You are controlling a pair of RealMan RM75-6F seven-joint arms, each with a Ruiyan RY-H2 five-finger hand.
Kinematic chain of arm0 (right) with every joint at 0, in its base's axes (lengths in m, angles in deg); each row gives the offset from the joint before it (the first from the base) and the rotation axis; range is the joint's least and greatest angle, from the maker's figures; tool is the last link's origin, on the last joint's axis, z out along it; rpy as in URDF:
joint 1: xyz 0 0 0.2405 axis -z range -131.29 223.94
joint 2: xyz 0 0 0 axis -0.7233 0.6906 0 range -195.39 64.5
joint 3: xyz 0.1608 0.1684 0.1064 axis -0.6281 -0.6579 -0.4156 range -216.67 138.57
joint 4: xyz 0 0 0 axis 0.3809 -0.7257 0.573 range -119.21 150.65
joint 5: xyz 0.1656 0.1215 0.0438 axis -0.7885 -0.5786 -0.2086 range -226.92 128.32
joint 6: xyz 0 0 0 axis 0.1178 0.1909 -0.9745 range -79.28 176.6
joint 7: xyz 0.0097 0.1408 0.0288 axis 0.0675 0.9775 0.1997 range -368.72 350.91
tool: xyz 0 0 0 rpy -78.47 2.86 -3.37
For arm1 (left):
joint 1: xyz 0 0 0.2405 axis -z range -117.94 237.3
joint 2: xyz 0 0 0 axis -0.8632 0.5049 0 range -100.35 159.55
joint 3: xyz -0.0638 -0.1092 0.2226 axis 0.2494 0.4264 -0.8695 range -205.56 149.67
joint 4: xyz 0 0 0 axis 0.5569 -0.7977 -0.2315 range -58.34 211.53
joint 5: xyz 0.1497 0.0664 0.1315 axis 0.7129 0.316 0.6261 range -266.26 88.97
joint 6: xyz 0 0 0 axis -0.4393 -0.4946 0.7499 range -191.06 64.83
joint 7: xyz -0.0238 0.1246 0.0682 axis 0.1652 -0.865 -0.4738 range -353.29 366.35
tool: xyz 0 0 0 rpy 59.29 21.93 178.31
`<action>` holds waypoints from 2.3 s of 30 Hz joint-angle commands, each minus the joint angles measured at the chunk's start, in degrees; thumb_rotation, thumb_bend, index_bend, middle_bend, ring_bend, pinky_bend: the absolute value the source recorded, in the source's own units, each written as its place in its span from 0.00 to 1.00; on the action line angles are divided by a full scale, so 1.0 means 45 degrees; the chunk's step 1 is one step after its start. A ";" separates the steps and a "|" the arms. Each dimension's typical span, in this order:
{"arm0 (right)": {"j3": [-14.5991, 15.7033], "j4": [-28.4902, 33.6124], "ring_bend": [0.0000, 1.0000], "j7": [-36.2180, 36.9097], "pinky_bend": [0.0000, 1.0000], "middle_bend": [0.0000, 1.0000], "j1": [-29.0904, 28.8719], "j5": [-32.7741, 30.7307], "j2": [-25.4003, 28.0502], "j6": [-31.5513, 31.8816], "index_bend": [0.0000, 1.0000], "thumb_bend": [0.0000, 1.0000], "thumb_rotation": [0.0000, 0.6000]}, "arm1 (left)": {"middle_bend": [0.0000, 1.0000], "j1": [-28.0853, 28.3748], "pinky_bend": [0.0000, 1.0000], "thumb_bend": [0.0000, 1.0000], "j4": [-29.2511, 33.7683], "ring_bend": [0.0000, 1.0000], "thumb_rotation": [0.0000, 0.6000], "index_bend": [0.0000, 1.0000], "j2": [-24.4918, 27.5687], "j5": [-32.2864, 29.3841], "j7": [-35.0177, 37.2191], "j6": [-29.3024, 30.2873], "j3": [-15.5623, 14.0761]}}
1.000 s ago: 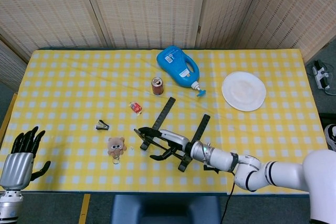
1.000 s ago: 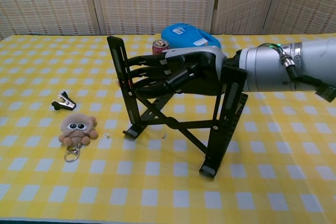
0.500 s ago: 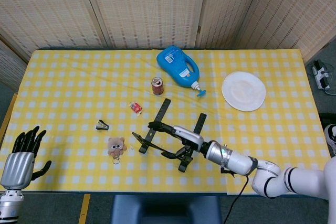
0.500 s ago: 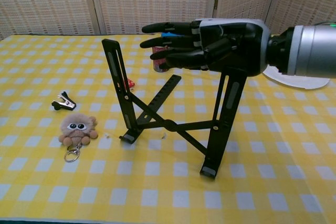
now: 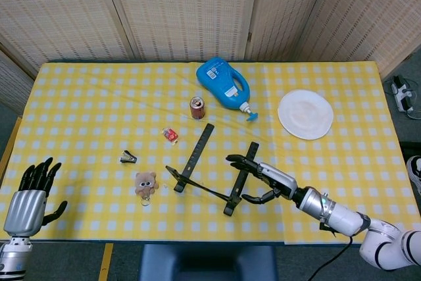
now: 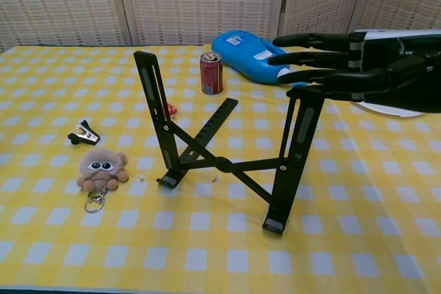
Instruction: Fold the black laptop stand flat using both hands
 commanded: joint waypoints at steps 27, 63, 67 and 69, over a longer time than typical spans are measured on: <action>0.1532 -0.2877 0.05 0.1918 0.00 0.05 0.0737 0.0977 -0.2687 0.1263 0.00 0.40 1.00 | 0.03 0.0008 0.00 0.32 0.0272 0.02 1.00 0.09 0.0058 0.0112 -0.0275 0.0041 -0.0066; 0.2369 -0.4050 0.02 0.2289 0.00 0.04 0.1556 0.1022 -0.4259 0.1752 0.00 0.40 1.00 | 0.03 -0.0064 0.00 0.32 0.0239 0.02 1.00 0.09 0.0063 0.0177 -0.0236 0.0103 -0.0151; 0.2443 -0.4126 0.02 0.2407 0.00 0.04 0.1576 0.1068 -0.4390 0.1788 0.00 0.40 1.00 | 0.03 -0.0063 0.00 0.32 0.0237 0.02 1.00 0.09 0.0045 0.0215 -0.0236 0.0099 -0.0172; 0.2484 -0.4182 0.03 0.2457 0.00 0.04 0.1591 0.1073 -0.4461 0.1786 0.00 0.40 1.00 | 0.03 -0.0050 0.00 0.32 0.0235 0.02 1.00 0.09 0.0035 0.0225 -0.0247 0.0079 -0.0176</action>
